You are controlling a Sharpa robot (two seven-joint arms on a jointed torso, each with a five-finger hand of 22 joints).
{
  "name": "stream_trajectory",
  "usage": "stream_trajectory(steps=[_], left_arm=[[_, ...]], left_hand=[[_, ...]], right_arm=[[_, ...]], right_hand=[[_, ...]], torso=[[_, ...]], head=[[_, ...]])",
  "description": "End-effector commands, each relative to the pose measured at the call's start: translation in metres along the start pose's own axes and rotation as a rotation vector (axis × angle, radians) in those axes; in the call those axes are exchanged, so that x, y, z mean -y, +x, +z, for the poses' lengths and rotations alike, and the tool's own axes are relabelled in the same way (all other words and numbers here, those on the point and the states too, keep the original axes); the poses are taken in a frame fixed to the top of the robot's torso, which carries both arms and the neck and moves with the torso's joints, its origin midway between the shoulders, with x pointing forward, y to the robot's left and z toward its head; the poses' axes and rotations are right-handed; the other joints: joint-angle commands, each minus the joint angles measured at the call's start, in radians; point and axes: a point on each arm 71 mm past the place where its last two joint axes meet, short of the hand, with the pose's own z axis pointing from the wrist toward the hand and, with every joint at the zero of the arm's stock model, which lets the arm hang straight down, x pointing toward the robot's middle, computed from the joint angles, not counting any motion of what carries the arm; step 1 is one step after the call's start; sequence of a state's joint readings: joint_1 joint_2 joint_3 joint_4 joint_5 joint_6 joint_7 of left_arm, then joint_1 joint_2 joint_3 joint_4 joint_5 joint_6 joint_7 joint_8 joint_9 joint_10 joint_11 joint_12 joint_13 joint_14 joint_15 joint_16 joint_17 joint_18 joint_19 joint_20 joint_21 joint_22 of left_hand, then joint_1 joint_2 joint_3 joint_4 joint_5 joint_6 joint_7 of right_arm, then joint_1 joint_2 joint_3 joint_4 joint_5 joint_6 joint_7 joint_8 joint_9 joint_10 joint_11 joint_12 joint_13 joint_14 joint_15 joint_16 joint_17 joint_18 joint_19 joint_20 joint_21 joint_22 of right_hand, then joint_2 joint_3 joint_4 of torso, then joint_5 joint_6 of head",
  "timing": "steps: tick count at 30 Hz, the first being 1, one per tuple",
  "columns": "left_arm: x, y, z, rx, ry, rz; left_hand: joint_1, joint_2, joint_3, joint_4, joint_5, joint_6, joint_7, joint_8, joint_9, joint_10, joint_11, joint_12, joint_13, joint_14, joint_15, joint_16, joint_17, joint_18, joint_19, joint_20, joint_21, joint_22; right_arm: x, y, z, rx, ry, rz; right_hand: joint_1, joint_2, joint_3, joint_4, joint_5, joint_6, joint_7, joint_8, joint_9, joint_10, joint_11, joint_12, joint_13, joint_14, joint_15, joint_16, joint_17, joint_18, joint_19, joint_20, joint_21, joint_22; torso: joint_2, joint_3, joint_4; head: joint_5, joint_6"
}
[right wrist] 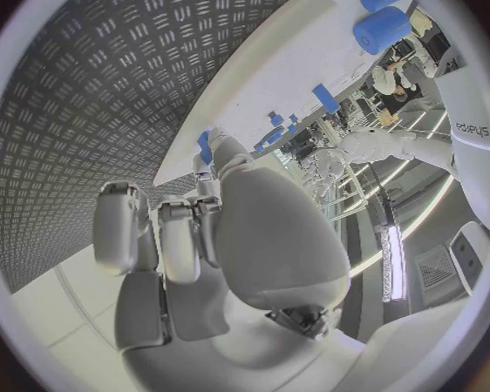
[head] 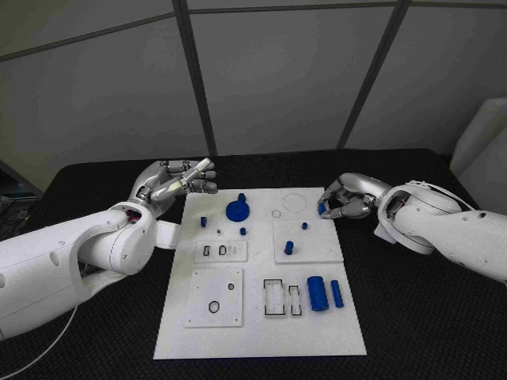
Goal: Assemble the parts on the task board
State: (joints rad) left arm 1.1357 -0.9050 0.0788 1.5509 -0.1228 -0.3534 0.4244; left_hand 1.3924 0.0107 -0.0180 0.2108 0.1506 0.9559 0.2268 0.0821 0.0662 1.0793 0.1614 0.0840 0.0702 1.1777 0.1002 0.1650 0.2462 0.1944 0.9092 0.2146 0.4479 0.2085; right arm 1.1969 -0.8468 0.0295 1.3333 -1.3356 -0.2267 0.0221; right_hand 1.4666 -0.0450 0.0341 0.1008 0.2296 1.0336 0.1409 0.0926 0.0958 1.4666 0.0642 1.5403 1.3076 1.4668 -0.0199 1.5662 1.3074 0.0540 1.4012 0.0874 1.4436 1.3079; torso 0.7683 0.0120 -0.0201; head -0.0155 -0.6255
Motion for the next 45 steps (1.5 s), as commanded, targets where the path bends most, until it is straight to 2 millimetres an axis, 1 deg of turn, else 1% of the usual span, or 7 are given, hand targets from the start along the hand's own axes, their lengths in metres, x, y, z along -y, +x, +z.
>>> stream_trajectory(steps=[1,19,26,28,33,38,45], left_arm=[[0.001,0.001,0.0,-0.011,0.007,-0.001],[0.001,0.001,0.001,-0.011,0.003,-0.001],[0.0,-0.001,0.0,-0.007,0.001,0.001],[0.0,-0.002,0.0,-0.005,0.001,0.002],[0.0,-0.004,0.0,0.0,-0.005,0.005],[-0.001,-0.006,0.002,0.004,-0.009,0.007],[-0.004,-0.007,0.006,0.012,-0.016,0.009]], left_hand=[[0.006,0.006,0.001,-0.006,-0.006,-0.005,0.004,-0.003,-0.001,0.0,0.005,-0.003,-0.001,-0.003,0.007,-0.005,0.002,-0.013,-0.008,0.0,0.007,0.002],[0.006,0.006,0.001,-0.006,-0.006,-0.005,0.004,-0.003,-0.001,0.0,0.005,-0.003,-0.001,-0.003,0.007,-0.005,0.002,-0.013,-0.008,0.0,0.007,0.002],[0.006,0.006,0.001,-0.006,-0.006,-0.005,0.004,-0.003,-0.001,0.0,0.005,-0.003,-0.001,-0.003,0.007,-0.005,0.002,-0.013,-0.008,0.0,0.007,0.002],[0.006,0.006,0.001,-0.006,-0.006,-0.005,0.004,-0.003,-0.001,0.0,0.005,-0.003,-0.001,-0.003,0.007,-0.005,0.002,-0.013,-0.008,0.0,0.007,0.002],[0.007,0.007,0.001,-0.007,-0.006,-0.006,0.004,-0.004,-0.001,-0.001,0.005,-0.004,0.0,-0.003,0.007,-0.006,0.003,-0.013,-0.009,0.0,0.007,0.002],[0.007,0.007,0.001,-0.007,-0.006,-0.006,0.004,-0.004,-0.001,-0.001,0.005,-0.004,0.0,-0.003,0.007,-0.006,0.003,-0.013,-0.009,0.0,0.007,0.002],[0.007,0.007,0.001,-0.007,-0.006,-0.005,0.004,-0.004,-0.001,0.0,0.005,-0.004,0.0,-0.004,0.007,-0.007,0.003,-0.014,-0.01,0.0,0.007,0.002]], right_arm=[[0.0,0.0,0.001,0.0,0.005,-0.006],[-0.004,-0.003,0.004,0.054,0.007,0.03],[-0.015,-0.005,0.0,0.097,-0.01,0.053],[-0.02,-0.005,-0.002,0.101,-0.014,0.058],[-0.04,-0.007,-0.003,0.112,-0.033,0.072],[-0.071,-0.001,0.001,0.095,-0.071,0.071],[-0.124,0.018,0.019,0.066,-0.176,0.021]], right_hand=[[-0.007,0.005,0.003,0.004,-0.005,0.01,-0.002,0.0,0.0,0.087,-0.005,0.006,0.242,0.104,-0.009,0.005,0.263,0.001,0.006,-0.004,0.004,0.012],[0.001,0.052,0.039,0.003,0.013,0.068,-0.025,0.01,0.007,0.101,-0.024,0.025,0.259,0.104,-0.022,0.005,0.263,-0.003,0.022,-0.014,0.016,0.036],[-0.01,0.049,0.039,0.006,0.022,0.077,-0.027,0.01,0.008,0.104,-0.027,0.03,0.263,0.104,-0.024,0.005,0.263,-0.005,0.027,-0.017,0.02,0.044],[-0.013,0.048,0.039,0.007,0.024,0.078,-0.027,0.009,0.008,0.104,-0.027,0.031,0.263,0.104,-0.025,0.005,0.263,-0.006,0.028,-0.018,0.021,0.046],[-0.014,0.05,0.041,0.008,0.027,0.079,-0.028,0.009,0.008,0.104,-0.028,0.031,0.263,0.104,-0.025,0.005,0.263,-0.006,0.029,-0.018,0.021,0.046],[-0.015,0.051,0.042,0.009,0.026,0.08,-0.028,0.009,0.009,0.104,-0.028,0.031,0.263,0.104,-0.025,0.005,0.263,-0.006,0.029,-0.018,0.021,0.046],[-0.013,0.057,0.049,0.007,0.027,0.081,-0.03,0.007,0.009,0.102,-0.03,0.028,0.261,0.104,-0.026,0.005,0.263,-0.006,0.029,-0.019,0.021,0.046]], torso=[[0.0,0.0001,0.0007],[-0.001,-0.0003,0.0007],[-0.003,0.0,-0.0003],[-0.004,-0.0008,-0.0008],[-0.008,-0.0034,0.0025],[-0.015,-0.0043,0.0037],[-0.024,-0.0075,0.0031]], head=[[0.001,-0.001],[0.002,-0.005],[0.011,-0.013],[0.014,-0.011],[0.022,-0.011],[0.034,-0.019],[0.053,-0.032]])
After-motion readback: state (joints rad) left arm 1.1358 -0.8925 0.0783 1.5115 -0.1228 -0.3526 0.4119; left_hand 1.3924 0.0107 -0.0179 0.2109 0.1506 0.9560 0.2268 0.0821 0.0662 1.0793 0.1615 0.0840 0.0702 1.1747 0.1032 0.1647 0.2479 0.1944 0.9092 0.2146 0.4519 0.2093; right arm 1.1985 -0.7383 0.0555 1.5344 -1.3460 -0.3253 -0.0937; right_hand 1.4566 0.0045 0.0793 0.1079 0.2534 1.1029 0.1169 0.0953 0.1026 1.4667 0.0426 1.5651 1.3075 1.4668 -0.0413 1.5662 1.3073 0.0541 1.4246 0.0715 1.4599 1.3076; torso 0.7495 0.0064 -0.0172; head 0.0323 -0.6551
